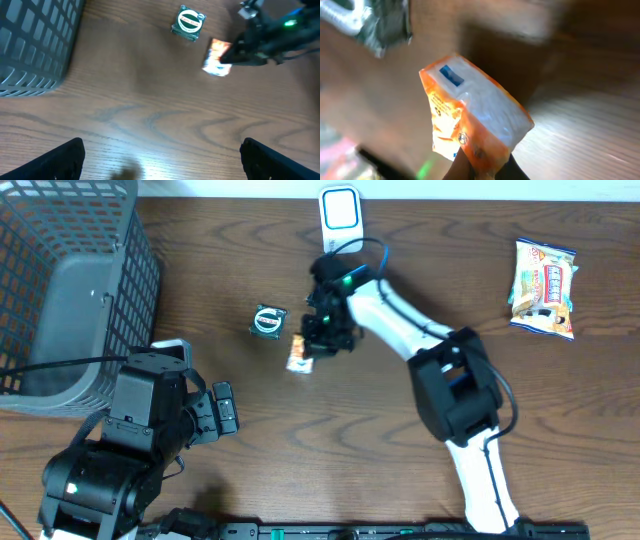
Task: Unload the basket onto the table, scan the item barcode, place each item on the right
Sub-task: 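Reach the right gripper to the orange box and grasp it, then lift the orange box and hold it before the scanner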
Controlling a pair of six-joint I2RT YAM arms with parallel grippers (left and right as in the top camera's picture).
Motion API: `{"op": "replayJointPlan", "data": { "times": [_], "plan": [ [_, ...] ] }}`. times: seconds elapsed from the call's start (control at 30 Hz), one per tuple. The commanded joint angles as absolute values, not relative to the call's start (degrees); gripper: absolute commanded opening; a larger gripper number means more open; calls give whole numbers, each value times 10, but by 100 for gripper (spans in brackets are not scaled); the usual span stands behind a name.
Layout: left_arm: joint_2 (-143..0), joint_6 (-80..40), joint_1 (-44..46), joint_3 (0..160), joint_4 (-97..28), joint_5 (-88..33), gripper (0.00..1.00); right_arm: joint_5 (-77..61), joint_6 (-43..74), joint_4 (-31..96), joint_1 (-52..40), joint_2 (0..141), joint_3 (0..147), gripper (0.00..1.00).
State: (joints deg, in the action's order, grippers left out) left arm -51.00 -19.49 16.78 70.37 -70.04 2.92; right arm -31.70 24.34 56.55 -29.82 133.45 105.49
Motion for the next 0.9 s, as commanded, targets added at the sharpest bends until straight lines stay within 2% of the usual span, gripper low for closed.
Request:
{"op": "replayJointPlan", "data": {
  "times": [0.0,0.23,0.3,0.5,0.67,0.8,0.87],
  "plan": [
    [-509,-194,167,703,-700,30,98,-435,11,594,-250,1262,1053,1],
    [-509,-194,167,703,-700,30,98,-606,-284,695,-138,1188,1053,1],
    [-509,-194,167,703,-700,30,98,-636,-315,702,-111,1181,1053,1],
    [-509,-194,167,703,-700,30,97,-679,-318,705,-49,1180,1053,1],
    [-509,-194,167,703,-700,30,98,-668,-318,712,-36,1180,1053,1],
    [-509,-194,167,703,-700,30,98,-571,-254,695,-49,1180,1053,1],
    [-509,-194,167,703,-700,30,98,-413,-146,670,-65,1180,1053,1]
  ]
}}
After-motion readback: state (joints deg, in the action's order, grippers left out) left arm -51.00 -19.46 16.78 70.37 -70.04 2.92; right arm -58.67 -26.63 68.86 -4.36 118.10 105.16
